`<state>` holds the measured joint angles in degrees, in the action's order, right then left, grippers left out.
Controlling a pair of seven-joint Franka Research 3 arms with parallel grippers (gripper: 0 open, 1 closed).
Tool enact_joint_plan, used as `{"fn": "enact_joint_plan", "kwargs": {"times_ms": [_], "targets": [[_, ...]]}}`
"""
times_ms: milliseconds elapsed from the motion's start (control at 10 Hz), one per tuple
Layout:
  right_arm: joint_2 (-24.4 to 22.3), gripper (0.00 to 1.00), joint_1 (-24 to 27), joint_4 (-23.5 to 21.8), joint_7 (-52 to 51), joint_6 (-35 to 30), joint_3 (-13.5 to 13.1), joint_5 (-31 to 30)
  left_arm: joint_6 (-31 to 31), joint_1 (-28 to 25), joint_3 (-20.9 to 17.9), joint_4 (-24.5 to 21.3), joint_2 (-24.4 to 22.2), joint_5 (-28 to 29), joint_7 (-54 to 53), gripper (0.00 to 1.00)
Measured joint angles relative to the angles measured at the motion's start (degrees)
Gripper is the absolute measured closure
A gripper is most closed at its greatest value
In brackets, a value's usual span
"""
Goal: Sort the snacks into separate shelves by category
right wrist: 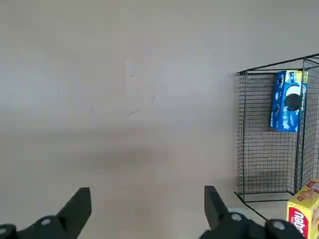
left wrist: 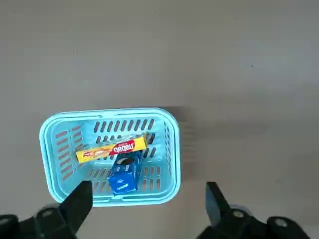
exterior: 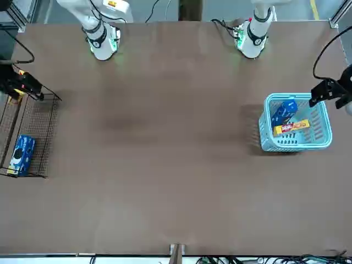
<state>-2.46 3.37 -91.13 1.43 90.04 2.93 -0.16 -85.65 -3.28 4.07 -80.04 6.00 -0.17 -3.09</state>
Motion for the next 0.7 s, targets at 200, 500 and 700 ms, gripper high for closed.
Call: {"fn": "enact_joint_plan", "kwargs": {"times_ms": [200, 500, 700], "targets": [[0.0, 0.00, -0.1, 0.1, 0.0, 0.0, 0.1, 0.1, 0.0, 0.1, 0.1, 0.0, 0.0, 0.0, 0.0, 0.00], [0.0, 0.00, -0.1, 0.6, 0.0, 0.0, 0.1, 0.1, 0.0, -0.6, -0.1, 0.0, 0.0, 0.0, 0.0, 0.00], [0.0, 0.00, 0.1, 0.9, 0.0, -0.7, -0.2, 0.2, 0.2, -3.0, -0.2, -0.5, 0.6, -0.1, -0.3, 0.00]]}}
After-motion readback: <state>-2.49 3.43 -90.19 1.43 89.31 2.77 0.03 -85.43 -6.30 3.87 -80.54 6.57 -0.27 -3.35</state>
